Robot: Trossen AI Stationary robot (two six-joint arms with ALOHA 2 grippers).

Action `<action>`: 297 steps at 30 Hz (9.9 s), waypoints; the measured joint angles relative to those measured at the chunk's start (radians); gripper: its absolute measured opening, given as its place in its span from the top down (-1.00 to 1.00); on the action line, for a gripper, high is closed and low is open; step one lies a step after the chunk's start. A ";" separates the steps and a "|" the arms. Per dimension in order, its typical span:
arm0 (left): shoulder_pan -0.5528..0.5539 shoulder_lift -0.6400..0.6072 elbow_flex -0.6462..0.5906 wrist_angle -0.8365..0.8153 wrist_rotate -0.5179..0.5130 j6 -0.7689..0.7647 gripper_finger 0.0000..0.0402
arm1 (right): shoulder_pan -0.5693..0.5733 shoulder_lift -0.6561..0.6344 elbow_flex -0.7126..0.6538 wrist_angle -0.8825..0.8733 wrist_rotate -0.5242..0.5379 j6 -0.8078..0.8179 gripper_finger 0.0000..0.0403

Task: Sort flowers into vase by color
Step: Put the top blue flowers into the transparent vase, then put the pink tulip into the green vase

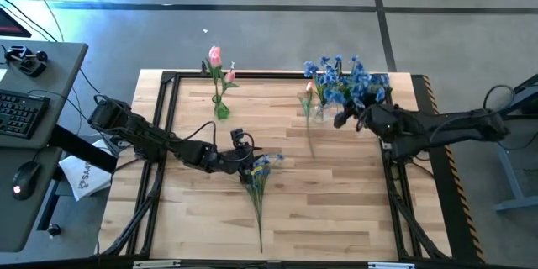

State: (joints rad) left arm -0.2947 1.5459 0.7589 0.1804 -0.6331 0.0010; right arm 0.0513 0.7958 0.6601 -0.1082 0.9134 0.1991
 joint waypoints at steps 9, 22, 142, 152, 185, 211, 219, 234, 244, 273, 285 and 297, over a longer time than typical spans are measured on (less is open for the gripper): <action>0.000 0.000 0.000 0.001 0.000 -0.005 0.59 | -0.165 0.080 -0.001 -0.007 -0.138 -0.021 0.98; 0.000 0.000 0.000 0.001 0.001 -0.008 0.59 | -0.230 0.163 -0.001 -0.042 -0.272 0.049 0.98; -0.120 -0.251 -0.025 -0.498 -0.215 -0.322 0.59 | 0.152 0.947 -0.050 0.409 -0.397 0.524 0.99; -0.157 -0.338 -0.267 -0.100 -0.201 -0.221 0.59 | 0.190 0.947 -0.049 0.847 -0.311 0.280 1.00; -0.051 -0.300 -0.299 0.774 0.504 0.332 0.03 | 0.305 0.943 0.039 1.275 -0.634 -0.416 1.00; -0.147 -0.300 -0.263 0.689 0.301 0.482 0.95 | 0.296 0.943 0.038 1.148 -0.520 -0.351 1.00; -0.215 -0.366 -0.173 0.397 -0.055 0.477 0.97 | 0.261 0.943 0.038 0.967 -0.416 -0.121 0.79; -0.099 -0.408 0.367 -1.064 -0.278 -0.217 0.99 | 0.150 0.950 0.038 0.674 -0.417 0.203 0.34; 0.132 -0.454 0.425 -1.148 -0.214 -0.119 0.99 | 0.151 0.951 0.038 0.678 -0.417 0.193 0.34; 0.733 -0.578 0.307 -0.805 0.366 0.002 1.00 | 0.152 0.952 0.038 0.681 -0.419 0.193 0.34; 0.809 -0.565 0.307 -0.839 0.414 -0.042 0.53 | 0.152 0.952 0.038 0.681 -0.424 0.194 0.34; 0.881 -0.566 0.307 -0.889 0.478 -0.042 0.14 | 0.152 0.952 0.038 0.681 -0.424 0.194 0.34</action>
State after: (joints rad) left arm 0.5866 0.9802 1.0657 -0.7083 -0.1552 -0.0410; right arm 0.2035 1.7477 0.6983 0.5724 0.4896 0.3927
